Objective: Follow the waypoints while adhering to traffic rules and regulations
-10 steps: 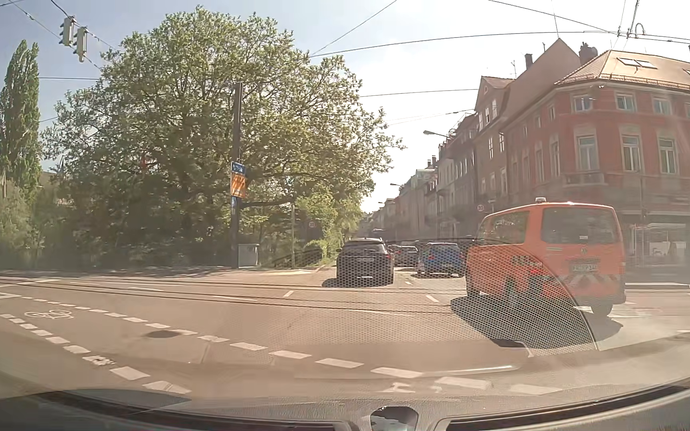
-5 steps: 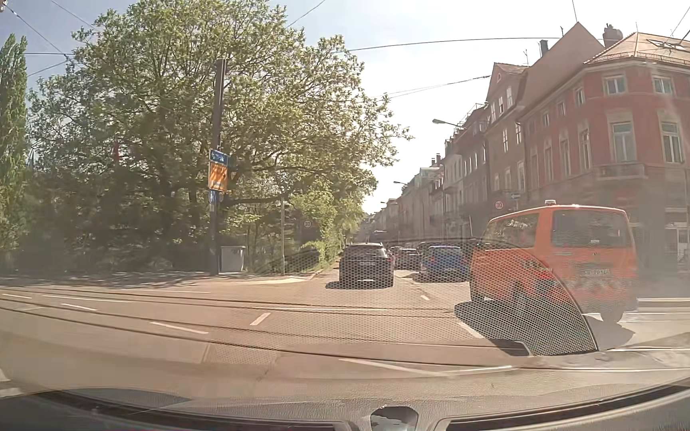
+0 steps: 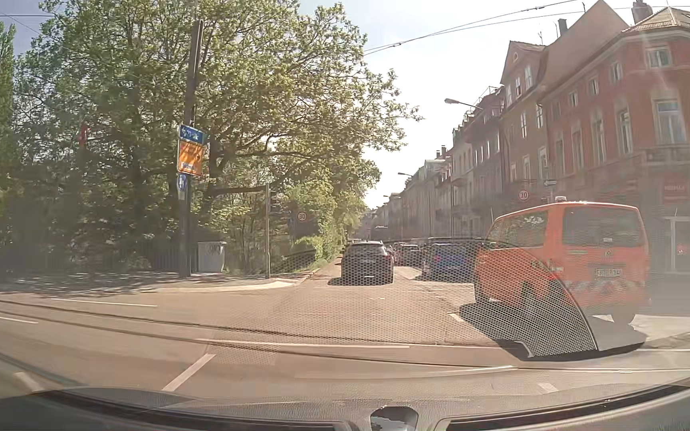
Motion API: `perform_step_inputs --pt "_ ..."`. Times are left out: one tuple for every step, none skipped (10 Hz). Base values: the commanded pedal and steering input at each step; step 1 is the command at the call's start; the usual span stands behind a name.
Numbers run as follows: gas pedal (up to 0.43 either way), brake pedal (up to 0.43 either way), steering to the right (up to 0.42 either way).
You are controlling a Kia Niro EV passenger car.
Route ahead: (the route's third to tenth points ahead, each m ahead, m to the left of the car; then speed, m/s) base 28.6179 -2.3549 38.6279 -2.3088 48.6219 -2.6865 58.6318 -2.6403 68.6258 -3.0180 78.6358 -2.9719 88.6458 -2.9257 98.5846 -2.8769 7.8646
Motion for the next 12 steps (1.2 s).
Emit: perform_step_inputs --pt "0.079 0.000 -0.003" --pt "0.079 0.000 -0.004" --pt "0.079 0.000 -0.004" --pt "0.079 0.000 -0.003" --pt "0.079 0.000 -0.001" --pt "0.079 0.000 -0.002" --pt "0.079 0.000 -0.004" --pt "0.079 0.000 -0.004" --pt "0.079 0.000 -0.004" --pt "0.079 0.000 -0.004" --pt "0.079 0.000 -0.003" --pt "0.079 0.000 -0.001"
